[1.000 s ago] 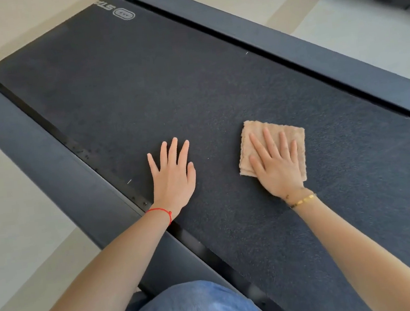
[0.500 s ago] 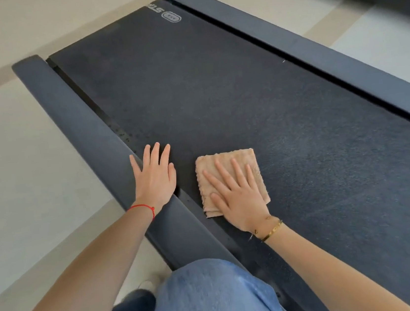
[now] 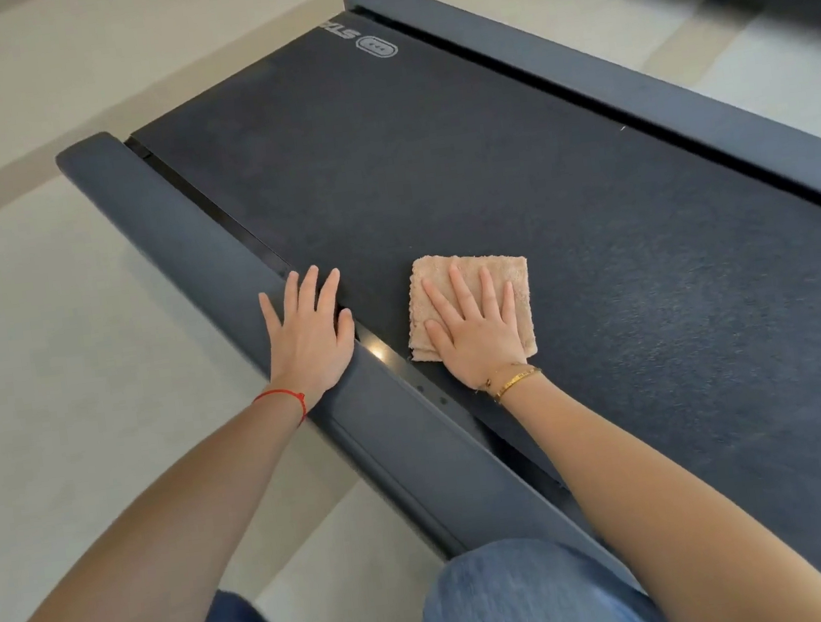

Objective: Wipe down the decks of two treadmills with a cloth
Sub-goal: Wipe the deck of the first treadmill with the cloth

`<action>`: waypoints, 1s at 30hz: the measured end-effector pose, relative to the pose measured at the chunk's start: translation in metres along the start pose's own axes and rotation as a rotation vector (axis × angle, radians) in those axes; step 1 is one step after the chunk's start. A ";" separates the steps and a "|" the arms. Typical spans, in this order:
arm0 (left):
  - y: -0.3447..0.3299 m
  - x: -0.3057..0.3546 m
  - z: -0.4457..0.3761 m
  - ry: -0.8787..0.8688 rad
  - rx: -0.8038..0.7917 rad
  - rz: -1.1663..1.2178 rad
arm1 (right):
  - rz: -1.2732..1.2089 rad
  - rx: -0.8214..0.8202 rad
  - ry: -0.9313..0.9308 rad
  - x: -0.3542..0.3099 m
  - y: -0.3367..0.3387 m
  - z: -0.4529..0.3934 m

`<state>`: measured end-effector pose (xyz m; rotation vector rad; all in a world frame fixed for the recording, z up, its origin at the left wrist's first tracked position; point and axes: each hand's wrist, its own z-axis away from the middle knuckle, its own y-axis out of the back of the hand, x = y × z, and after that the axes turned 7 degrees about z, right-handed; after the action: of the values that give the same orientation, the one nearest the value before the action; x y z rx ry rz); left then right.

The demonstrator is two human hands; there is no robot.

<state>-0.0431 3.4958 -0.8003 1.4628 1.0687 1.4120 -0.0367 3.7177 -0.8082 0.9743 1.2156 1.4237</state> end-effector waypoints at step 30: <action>0.015 -0.084 -0.161 0.008 -0.014 -0.033 | -0.062 -0.016 -0.056 -0.050 0.040 -0.203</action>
<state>-0.2041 3.4115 -0.8055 1.4248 1.0813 1.4006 -0.2306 3.6292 -0.8034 0.9509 1.1814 1.3471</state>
